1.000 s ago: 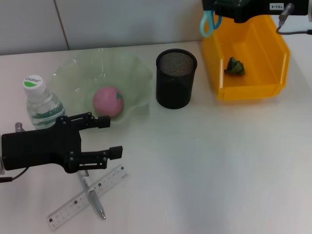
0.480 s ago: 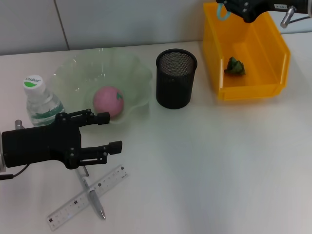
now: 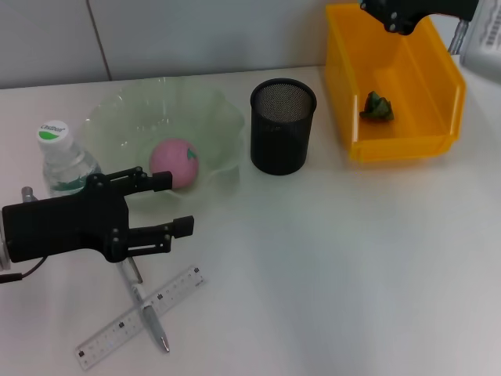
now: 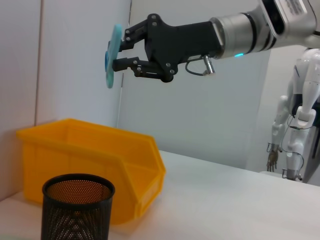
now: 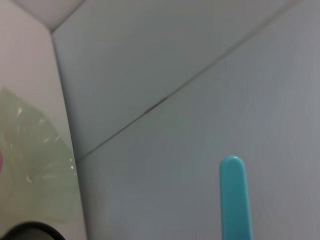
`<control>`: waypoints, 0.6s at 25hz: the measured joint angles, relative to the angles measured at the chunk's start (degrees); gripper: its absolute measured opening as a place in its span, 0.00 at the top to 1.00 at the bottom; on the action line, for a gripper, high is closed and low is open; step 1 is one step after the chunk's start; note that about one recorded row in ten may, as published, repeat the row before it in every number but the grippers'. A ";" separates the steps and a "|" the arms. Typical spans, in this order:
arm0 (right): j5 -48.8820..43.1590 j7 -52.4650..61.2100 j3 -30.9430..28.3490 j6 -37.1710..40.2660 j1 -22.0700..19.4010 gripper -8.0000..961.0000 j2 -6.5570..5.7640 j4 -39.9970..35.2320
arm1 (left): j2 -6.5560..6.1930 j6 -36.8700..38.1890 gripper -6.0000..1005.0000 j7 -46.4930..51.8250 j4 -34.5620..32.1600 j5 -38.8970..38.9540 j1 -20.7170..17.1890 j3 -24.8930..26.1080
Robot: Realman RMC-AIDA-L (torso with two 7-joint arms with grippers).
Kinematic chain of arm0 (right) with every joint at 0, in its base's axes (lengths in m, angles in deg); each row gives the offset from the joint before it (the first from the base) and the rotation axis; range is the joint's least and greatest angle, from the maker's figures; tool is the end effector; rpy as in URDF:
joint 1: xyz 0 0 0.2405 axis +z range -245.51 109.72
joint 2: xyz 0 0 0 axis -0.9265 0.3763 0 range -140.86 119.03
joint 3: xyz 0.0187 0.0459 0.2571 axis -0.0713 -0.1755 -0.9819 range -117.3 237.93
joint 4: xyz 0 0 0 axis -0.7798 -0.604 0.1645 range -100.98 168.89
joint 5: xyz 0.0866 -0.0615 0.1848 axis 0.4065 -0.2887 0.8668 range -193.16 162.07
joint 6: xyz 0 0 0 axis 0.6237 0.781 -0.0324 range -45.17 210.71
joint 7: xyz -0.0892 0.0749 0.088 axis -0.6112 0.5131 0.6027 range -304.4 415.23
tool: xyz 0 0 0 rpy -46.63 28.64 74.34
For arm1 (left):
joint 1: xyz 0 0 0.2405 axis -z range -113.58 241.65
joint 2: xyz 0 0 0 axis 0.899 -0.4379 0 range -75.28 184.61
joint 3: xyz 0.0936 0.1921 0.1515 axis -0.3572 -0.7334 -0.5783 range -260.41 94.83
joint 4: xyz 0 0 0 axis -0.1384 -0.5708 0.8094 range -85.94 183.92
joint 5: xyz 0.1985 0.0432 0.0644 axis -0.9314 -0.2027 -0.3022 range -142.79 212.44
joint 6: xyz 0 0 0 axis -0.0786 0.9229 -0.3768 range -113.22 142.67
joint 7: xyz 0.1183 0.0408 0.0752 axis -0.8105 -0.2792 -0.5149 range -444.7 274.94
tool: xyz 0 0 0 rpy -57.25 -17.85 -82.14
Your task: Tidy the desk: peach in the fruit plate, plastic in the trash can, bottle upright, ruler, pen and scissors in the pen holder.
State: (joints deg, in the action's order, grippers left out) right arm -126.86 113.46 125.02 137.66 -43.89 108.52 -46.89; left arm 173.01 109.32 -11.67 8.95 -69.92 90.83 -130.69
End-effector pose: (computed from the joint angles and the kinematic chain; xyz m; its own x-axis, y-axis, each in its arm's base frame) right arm 0.1652 0.4090 0.0865 0.8758 0.4291 0.2212 0.4260 -0.4713 -0.7723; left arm -0.2538 0.3180 -0.0006 0.8072 0.1973 0.5563 0.3105 -0.9435 -0.1158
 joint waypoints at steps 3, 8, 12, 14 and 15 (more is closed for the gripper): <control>0.41 -7.31 4.78 -4.03 -2.77 0.76 0.06 -2.19 | -0.10 -0.34 0.21 -0.36 -0.07 0.33 -0.24 0.10; 0.45 -21.11 13.82 -14.26 -6.10 0.76 0.06 -3.23 | -0.11 -0.87 0.21 -1.55 0.14 0.70 -0.51 0.26; 0.46 -34.08 20.07 -23.76 -7.81 0.76 0.01 -2.30 | 0.04 -1.37 0.21 -3.02 0.45 0.95 -0.97 0.68; 0.47 -39.54 22.50 -27.78 -8.29 0.76 -0.05 -1.61 | 0.06 -1.53 0.21 -3.67 0.49 1.06 -1.21 1.00; 0.47 -42.52 23.61 -29.88 -8.51 0.76 -0.09 -1.20 | 0.10 -1.54 0.21 -4.32 0.65 1.17 -1.36 1.35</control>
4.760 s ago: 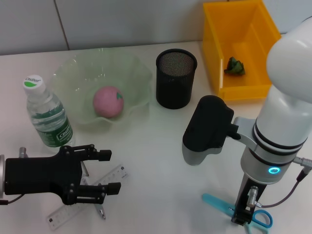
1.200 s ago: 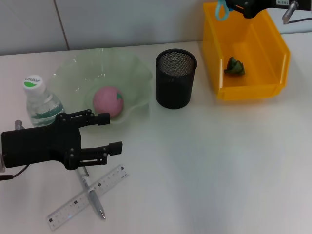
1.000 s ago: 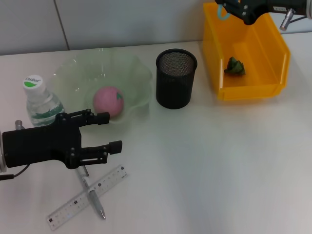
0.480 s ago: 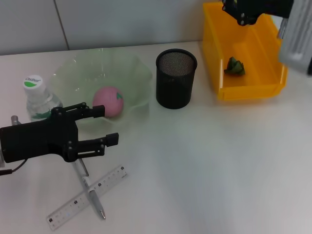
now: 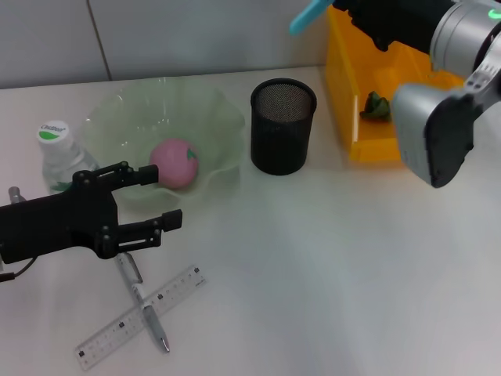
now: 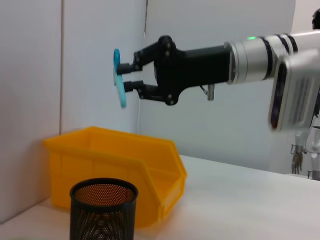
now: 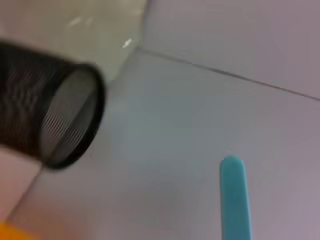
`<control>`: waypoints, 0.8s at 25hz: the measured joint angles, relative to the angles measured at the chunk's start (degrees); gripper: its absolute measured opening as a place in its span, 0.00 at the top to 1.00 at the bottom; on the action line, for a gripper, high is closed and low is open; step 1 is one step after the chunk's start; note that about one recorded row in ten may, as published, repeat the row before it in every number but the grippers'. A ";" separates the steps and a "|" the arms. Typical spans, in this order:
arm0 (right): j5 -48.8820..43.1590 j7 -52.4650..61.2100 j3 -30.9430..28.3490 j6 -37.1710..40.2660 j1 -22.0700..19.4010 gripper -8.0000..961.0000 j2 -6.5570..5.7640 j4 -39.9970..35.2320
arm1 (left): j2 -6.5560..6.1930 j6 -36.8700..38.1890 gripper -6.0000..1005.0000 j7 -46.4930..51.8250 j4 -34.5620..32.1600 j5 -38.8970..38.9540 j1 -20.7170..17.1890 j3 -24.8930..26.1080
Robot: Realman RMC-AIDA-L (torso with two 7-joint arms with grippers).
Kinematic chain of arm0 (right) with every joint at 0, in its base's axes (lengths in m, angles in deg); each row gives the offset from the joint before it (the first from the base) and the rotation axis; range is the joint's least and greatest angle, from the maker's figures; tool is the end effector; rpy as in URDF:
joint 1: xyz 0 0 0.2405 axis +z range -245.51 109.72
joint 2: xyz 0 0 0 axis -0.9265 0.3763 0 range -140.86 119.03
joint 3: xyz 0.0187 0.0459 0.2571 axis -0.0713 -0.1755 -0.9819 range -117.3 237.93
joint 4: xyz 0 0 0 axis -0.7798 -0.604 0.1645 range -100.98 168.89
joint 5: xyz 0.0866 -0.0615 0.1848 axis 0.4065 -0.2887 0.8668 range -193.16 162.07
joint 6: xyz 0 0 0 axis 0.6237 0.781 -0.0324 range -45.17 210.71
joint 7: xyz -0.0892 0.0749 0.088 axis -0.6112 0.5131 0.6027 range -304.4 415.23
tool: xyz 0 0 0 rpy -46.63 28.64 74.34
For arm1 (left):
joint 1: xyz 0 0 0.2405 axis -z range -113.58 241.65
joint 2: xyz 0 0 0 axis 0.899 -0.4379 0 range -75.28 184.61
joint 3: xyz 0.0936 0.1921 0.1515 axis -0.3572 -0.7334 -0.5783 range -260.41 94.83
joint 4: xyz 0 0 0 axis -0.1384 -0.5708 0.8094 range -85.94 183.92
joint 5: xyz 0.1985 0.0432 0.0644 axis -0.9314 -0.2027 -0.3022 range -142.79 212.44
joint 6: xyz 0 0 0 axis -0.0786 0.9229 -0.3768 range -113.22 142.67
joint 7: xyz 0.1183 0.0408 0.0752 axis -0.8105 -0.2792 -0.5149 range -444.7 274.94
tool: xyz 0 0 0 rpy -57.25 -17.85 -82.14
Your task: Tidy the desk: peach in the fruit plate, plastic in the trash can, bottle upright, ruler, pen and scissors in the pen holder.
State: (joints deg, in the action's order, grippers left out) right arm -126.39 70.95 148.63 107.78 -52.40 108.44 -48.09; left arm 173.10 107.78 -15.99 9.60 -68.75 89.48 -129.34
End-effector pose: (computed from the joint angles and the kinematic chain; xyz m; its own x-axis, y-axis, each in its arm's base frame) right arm 0.1649 0.3991 0.0364 0.3305 0.4908 0.8062 0.9263 -0.0046 -0.3769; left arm -0.2635 0.3168 0.0022 0.8095 0.1500 0.5677 0.3064 -0.9326 -0.1905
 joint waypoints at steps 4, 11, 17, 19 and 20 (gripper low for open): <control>0.00 -11.30 3.66 -6.65 -0.75 0.76 -0.06 1.48 | 0.04 -0.03 0.21 -0.55 0.34 0.26 -0.07 0.17; -0.33 -22.83 9.24 -13.22 -0.87 0.74 -0.18 3.36 | 0.07 -0.72 0.21 -3.46 2.18 1.45 -0.22 0.16; -1.26 -32.31 13.13 -17.73 -0.51 0.72 -0.24 5.23 | 0.11 -0.85 0.21 -4.26 2.22 1.50 -0.39 0.14; -2.86 -33.25 14.29 -18.88 -0.46 0.71 -0.22 5.99 | 0.11 -0.85 0.22 -4.26 2.22 1.50 -0.39 0.14; -4.06 -33.36 14.76 -19.44 -0.37 0.71 -0.20 6.59 | 0.12 -0.87 0.22 -4.42 2.24 1.53 -0.40 0.14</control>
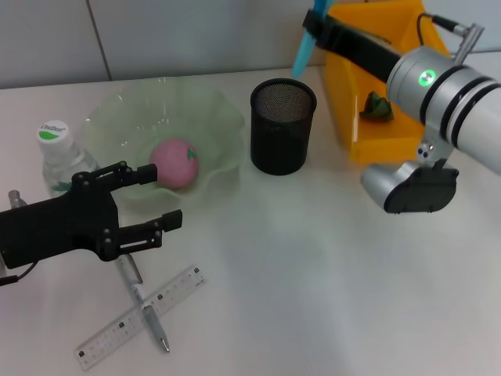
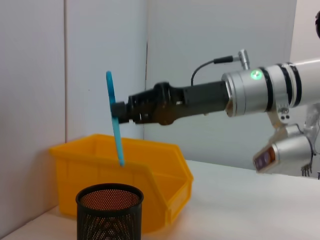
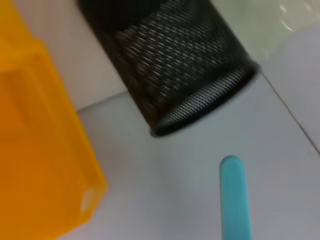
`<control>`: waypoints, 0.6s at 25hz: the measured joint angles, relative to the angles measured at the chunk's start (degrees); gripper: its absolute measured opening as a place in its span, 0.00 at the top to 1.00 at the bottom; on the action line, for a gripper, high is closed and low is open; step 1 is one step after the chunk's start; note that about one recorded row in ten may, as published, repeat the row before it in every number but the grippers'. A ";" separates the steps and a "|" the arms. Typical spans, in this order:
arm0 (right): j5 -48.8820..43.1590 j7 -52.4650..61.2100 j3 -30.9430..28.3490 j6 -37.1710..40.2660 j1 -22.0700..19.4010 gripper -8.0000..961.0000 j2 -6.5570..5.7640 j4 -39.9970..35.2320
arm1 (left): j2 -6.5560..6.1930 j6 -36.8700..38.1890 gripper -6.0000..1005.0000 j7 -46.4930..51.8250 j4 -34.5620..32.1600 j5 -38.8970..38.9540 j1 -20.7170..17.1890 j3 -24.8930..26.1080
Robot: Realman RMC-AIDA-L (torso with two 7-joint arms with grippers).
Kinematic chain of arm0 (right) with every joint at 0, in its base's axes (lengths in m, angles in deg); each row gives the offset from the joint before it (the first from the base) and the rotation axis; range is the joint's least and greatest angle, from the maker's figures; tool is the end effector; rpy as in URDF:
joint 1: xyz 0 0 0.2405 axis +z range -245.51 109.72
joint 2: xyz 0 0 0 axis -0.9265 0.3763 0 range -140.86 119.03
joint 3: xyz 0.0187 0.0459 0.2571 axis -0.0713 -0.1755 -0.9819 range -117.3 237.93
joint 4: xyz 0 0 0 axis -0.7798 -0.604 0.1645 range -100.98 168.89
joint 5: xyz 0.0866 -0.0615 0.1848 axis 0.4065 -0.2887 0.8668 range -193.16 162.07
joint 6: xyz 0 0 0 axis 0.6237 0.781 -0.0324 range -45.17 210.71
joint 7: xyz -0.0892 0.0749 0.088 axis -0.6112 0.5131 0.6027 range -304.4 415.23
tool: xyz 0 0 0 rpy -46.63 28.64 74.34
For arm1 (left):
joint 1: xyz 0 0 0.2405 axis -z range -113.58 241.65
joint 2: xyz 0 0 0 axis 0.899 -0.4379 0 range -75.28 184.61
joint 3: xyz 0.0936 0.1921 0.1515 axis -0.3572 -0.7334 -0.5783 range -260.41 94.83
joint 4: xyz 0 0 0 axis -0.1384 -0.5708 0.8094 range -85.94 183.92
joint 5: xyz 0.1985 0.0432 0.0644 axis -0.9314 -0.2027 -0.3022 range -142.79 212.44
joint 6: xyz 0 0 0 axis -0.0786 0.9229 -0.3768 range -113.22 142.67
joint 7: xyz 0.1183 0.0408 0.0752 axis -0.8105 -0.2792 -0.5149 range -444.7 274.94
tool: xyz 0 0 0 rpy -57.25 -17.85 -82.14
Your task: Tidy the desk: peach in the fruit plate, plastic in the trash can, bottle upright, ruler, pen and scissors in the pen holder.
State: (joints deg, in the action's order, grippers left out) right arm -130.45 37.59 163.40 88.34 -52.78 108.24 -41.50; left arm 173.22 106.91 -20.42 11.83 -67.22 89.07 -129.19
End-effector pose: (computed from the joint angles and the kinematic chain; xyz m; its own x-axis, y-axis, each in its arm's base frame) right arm 0.1719 0.3919 -0.0130 -0.3345 0.3425 0.8780 0.9327 0.2535 0.2564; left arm -0.2676 0.3144 -0.0021 0.8069 0.1103 0.5803 0.2908 -0.9293 -0.2277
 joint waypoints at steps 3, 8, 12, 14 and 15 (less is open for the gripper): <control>-3.10 -0.02 1.51 -2.10 0.57 0.70 0.02 2.39 | 0.01 -0.18 0.22 -1.22 0.78 0.50 -0.23 0.00; -5.30 -0.01 4.23 -5.87 1.36 0.68 0.04 4.76 | 0.01 -0.47 0.22 -1.97 0.87 0.65 -0.71 0.00; -8.21 0.32 5.20 -6.52 1.13 0.67 0.27 5.17 | 0.01 -0.53 0.22 -3.50 2.29 1.20 -0.94 0.00; -8.49 0.34 6.02 -7.74 1.18 0.66 0.35 6.01 | 0.01 -0.54 0.22 -4.78 3.09 1.89 -1.08 0.00; -8.51 0.34 6.82 -8.89 1.40 0.66 0.41 6.86 | 0.01 -0.54 0.22 -4.78 3.09 1.89 -1.08 0.00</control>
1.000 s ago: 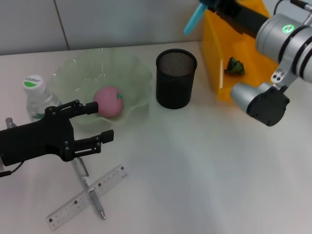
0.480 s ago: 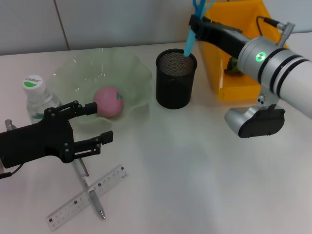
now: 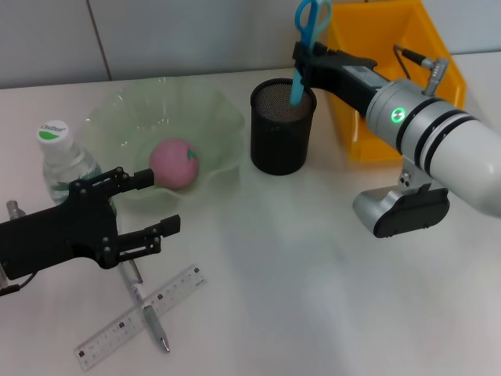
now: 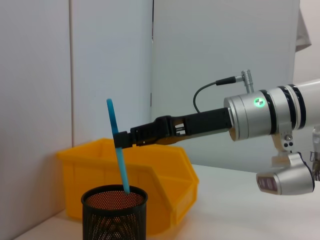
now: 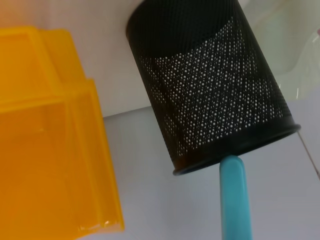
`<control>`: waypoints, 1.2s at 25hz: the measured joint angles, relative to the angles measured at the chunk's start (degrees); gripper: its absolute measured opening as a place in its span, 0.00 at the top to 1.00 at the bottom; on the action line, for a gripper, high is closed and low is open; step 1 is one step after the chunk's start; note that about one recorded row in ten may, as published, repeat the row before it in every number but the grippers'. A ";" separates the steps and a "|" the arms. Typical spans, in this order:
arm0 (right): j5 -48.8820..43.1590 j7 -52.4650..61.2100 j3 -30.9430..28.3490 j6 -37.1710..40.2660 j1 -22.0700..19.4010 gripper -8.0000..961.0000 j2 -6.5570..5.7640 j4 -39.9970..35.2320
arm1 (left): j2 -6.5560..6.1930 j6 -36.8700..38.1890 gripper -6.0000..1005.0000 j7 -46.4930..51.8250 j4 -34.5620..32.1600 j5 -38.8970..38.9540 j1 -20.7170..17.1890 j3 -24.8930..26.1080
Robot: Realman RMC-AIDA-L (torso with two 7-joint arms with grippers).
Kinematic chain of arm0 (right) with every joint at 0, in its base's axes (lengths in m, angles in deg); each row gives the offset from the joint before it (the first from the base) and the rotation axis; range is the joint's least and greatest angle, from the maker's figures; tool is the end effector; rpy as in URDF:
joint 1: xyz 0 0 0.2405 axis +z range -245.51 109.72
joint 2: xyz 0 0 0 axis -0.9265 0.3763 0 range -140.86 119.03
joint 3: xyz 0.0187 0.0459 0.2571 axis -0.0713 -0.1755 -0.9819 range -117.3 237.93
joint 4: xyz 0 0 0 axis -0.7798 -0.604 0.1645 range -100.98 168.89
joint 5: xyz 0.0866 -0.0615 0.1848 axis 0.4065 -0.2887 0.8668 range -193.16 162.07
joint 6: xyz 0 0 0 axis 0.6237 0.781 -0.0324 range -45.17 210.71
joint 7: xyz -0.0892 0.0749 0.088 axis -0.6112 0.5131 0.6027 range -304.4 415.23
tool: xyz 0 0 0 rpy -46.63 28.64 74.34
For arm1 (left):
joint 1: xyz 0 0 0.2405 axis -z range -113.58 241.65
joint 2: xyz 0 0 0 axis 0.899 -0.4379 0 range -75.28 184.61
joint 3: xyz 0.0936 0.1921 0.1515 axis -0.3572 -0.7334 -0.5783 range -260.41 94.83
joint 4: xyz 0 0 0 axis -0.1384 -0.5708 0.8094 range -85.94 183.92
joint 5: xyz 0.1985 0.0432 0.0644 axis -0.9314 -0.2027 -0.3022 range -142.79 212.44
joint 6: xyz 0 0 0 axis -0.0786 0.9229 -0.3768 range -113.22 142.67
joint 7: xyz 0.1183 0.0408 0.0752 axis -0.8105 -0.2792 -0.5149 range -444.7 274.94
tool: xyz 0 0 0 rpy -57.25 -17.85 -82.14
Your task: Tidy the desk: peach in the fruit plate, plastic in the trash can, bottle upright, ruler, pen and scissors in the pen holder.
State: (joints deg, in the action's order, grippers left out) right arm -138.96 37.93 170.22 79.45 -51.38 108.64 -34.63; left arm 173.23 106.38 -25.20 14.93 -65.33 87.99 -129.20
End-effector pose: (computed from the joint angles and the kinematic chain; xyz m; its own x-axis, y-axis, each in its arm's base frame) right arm 0.1827 0.3859 -0.0449 -0.4988 0.3026 0.8122 0.8601 0.2887 0.4206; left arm -0.2757 0.3068 -0.0078 0.7979 0.0849 0.5968 0.2909 -0.9214 -0.2578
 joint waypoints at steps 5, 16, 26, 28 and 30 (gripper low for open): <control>0.18 0.35 1.44 -2.63 1.11 0.64 0.04 2.38 | -0.06 0.00 0.22 -0.97 0.52 0.39 -0.16 0.00; 0.35 4.69 5.11 -10.34 4.39 0.61 -0.01 8.05 | -0.10 0.13 0.22 -1.11 0.29 0.42 -0.15 0.00; 0.38 7.87 8.37 -14.35 4.58 0.49 0.06 8.25 | -0.14 0.45 0.23 -1.40 0.06 1.61 -0.14 0.00; 0.31 9.64 9.12 -16.27 4.58 0.45 0.05 8.26 | -0.16 0.46 0.23 -1.41 0.05 1.83 -0.14 0.00; 0.11 13.01 9.67 -19.06 4.53 0.44 -0.12 8.18 | -0.17 0.46 0.23 -1.41 0.05 1.91 -0.15 0.00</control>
State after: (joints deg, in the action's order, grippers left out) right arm -138.85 50.93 179.89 60.39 -46.84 108.52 -26.46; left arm 173.06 106.84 -26.61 14.98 -63.42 87.84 -129.20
